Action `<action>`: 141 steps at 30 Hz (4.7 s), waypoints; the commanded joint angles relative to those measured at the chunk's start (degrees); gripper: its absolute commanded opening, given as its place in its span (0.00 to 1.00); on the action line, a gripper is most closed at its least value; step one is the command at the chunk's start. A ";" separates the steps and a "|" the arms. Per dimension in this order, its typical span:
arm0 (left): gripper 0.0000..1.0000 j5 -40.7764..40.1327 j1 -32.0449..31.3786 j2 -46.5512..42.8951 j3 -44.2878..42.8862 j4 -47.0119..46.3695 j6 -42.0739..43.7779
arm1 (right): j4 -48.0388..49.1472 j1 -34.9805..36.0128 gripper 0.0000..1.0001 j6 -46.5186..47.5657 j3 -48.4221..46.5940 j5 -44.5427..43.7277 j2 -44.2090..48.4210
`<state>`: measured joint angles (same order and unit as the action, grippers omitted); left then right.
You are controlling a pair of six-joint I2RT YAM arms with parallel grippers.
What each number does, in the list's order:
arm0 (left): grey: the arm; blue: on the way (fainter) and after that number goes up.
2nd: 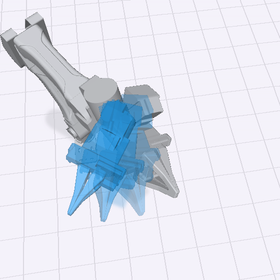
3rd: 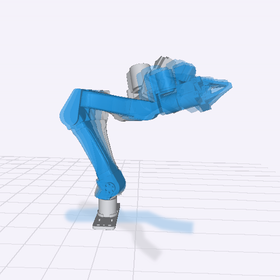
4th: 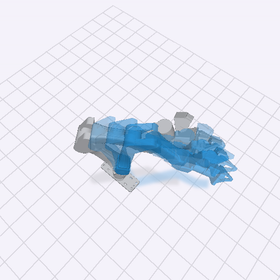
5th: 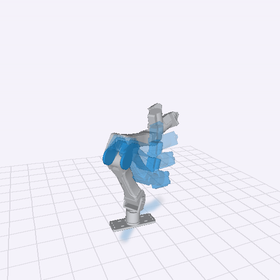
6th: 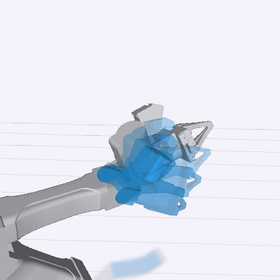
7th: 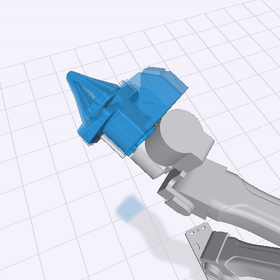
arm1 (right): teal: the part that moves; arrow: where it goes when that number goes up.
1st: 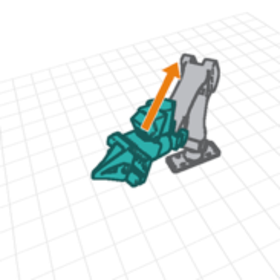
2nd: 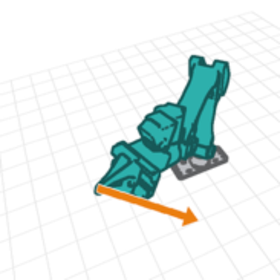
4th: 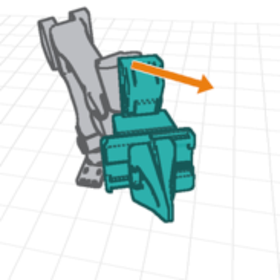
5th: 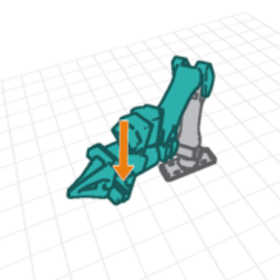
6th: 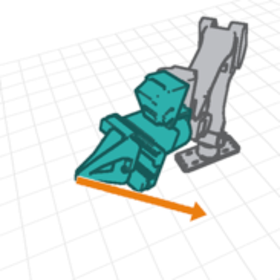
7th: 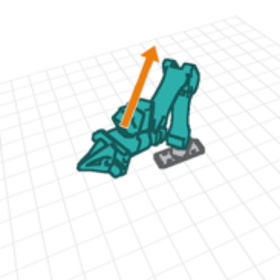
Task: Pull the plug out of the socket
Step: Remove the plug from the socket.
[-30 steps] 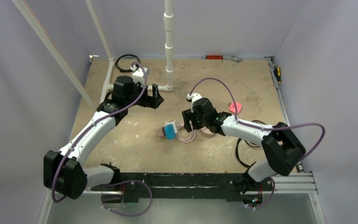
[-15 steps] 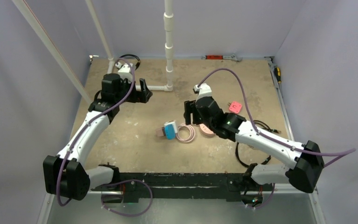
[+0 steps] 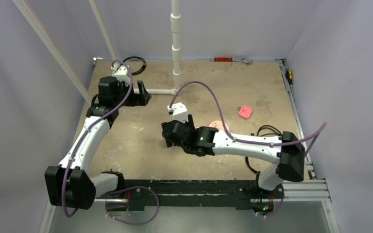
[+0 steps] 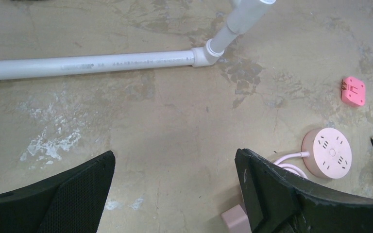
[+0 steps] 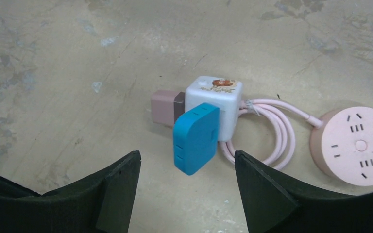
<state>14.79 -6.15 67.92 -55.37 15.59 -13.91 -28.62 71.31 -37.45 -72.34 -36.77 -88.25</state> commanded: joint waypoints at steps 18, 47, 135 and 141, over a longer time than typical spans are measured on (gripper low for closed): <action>0.94 2.37 0.88 -2.09 0.42 1.36 1.94 | -18.80 1.74 0.63 -12.74 -13.57 -12.08 -19.76; 0.92 16.31 -0.06 -2.83 5.49 -3.63 -0.63 | 5.13 -5.61 0.00 -0.78 3.37 -2.35 -5.00; 0.00 29.16 -18.00 16.10 7.03 -11.74 -4.28 | 29.94 -23.58 0.00 1.86 28.91 25.96 10.64; 0.00 27.49 -18.02 16.42 6.95 -11.11 -4.41 | 28.95 -23.80 0.00 2.37 28.47 24.79 11.55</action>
<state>40.51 -23.81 87.09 -47.05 3.95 -20.91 1.76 49.91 -35.03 -44.27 -5.65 -77.76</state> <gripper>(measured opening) 0.705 0.230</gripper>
